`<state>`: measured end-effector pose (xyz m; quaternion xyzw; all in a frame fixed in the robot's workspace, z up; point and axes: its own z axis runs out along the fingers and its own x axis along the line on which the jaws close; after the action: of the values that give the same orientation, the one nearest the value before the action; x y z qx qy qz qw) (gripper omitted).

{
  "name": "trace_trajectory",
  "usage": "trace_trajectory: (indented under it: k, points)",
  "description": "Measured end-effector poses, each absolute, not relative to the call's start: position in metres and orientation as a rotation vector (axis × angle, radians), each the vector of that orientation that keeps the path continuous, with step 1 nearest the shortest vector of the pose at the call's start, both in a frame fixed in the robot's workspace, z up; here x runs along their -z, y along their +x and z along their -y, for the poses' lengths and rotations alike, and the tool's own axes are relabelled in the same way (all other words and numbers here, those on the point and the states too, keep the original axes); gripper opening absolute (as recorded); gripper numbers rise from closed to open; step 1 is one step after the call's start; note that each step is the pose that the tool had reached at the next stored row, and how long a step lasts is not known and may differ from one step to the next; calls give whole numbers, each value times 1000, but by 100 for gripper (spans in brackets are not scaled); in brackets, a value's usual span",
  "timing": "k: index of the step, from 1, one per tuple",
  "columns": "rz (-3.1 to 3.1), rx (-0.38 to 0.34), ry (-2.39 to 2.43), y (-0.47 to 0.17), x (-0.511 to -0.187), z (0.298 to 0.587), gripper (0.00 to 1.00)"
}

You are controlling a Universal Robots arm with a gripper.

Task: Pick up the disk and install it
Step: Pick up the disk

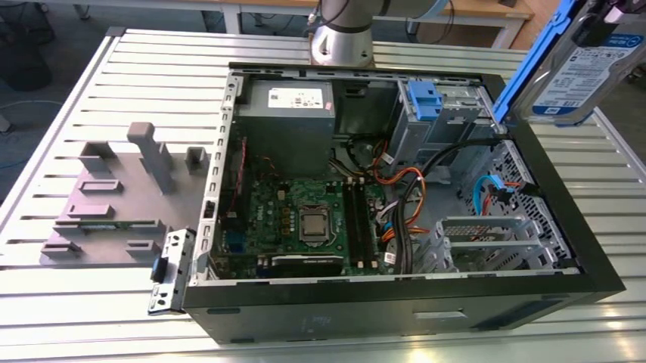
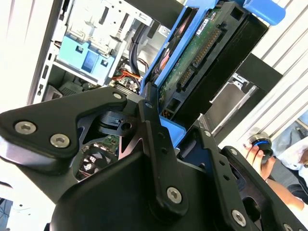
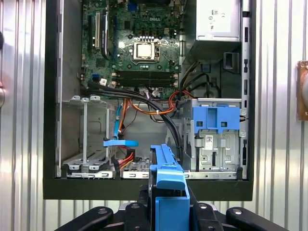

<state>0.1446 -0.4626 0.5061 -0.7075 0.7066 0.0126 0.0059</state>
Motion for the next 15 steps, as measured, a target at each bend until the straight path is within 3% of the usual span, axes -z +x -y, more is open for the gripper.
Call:
trace_trajectory:
  k: [15]
  points:
    - [-2212,-39,-2214,144,-506,469,37]
